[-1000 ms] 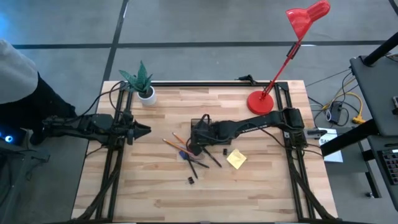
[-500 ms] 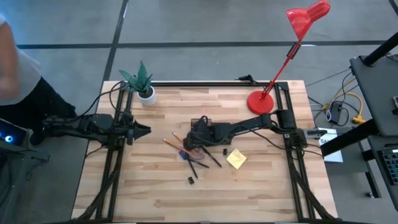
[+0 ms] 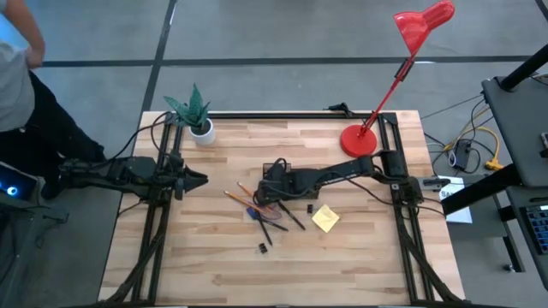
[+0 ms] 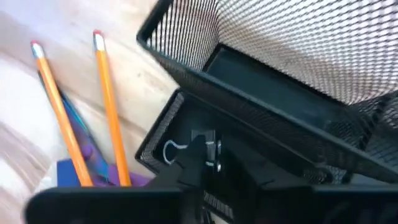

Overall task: Pick and place office supplies into organizer
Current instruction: Put the top left black binder clip into the desk organizer, then put the top black binder clip into the desk organizer

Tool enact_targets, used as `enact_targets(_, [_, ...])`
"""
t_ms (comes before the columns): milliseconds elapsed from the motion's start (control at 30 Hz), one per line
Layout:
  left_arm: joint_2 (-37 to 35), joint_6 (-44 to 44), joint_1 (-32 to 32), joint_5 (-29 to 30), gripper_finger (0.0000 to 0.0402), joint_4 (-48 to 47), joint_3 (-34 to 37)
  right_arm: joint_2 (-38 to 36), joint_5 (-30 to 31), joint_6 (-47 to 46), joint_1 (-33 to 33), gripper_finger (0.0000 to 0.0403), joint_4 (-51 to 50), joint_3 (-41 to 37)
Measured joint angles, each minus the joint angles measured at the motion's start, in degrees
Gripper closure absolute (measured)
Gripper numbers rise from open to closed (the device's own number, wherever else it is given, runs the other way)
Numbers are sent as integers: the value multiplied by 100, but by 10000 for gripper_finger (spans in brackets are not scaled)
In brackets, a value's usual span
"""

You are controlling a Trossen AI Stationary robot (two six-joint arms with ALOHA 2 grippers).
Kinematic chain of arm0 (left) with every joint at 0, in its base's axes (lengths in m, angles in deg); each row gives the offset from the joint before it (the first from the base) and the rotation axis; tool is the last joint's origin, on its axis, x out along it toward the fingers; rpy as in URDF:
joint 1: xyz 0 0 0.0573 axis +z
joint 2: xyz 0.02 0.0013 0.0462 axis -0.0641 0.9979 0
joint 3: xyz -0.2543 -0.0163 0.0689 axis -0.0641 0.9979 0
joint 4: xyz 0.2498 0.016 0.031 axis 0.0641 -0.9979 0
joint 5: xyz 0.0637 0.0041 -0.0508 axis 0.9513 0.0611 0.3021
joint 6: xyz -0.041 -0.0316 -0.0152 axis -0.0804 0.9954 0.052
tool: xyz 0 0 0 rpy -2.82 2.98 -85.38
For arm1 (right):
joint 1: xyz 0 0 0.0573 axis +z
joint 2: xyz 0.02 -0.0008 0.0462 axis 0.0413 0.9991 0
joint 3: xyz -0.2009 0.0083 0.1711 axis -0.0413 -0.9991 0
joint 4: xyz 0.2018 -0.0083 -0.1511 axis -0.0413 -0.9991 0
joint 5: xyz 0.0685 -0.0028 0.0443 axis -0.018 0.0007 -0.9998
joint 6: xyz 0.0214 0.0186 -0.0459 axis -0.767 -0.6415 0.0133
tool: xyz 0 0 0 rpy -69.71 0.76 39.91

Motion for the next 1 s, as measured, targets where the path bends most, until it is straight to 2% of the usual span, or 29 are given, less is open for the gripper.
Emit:
enact_targets(133, [1,1,0,0,285,-107,2,-4,-289,161,-20,288,-12,0])
enact_targets(233, [-5,-1,0,0,285,-122,2,-177,-380,1297,153,248,-159,1])
enact_targets(367, [-10,2,0,-69,285,-181,4,-501,-420,2621,546,221,-1304,25])
enact_targets(467, [-7,49,0,-278,285,-177,7,-615,-656,2742,729,216,-2377,-76])
enact_targets(533, [-3,62,-2,-381,285,-177,7,-705,-1059,2319,769,216,-2769,-278])
enact_targets(633, [1,90,-2,-396,285,-188,7,-985,-1543,1349,864,219,-2521,-720])
enact_targets(833, [-3,213,-2,-399,285,-211,7,-1902,-1649,-1222,920,220,-1610,-1795])
enact_targets(1000, [0,215,0,-400,285,-200,7,-2812,-1756,-2858,854,220,209,-3307])
